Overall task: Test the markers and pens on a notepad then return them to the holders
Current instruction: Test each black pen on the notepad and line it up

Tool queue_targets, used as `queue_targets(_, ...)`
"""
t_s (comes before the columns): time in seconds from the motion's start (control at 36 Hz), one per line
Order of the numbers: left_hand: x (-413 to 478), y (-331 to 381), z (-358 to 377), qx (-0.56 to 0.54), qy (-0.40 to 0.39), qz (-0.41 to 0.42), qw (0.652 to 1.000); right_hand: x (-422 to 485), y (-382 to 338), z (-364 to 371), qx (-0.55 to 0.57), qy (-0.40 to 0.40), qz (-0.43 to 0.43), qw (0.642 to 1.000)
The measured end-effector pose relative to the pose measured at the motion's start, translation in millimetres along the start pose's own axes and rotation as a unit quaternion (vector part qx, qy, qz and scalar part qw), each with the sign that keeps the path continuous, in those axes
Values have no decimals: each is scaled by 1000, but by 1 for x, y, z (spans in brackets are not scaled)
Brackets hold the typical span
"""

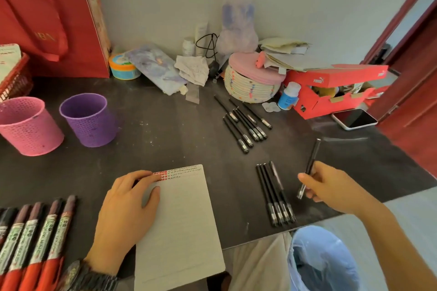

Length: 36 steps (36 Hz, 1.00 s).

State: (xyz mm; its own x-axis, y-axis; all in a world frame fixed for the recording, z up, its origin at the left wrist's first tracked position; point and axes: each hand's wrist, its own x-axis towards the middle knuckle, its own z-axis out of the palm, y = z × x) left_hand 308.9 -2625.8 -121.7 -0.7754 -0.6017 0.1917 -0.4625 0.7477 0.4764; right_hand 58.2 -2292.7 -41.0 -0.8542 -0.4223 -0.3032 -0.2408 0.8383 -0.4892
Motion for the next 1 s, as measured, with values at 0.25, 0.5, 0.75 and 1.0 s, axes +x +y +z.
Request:
queue_targets(0.25,0,-2,3,1,4,4,1000,3,4,22,-41,-34,8,999)
queue_targets(0.5,0,-1,2,2,2,1,1000,-1,9,27,-11,-41,1,999)
queue_targets(0.75,0,1,0,1,-1,-4,1000,-6,1,29,-30,-46,-3,999)
queue_targets(1.0,-3,0,0,0,20,14,1000,-3,0,25,-32,1,-6,999)
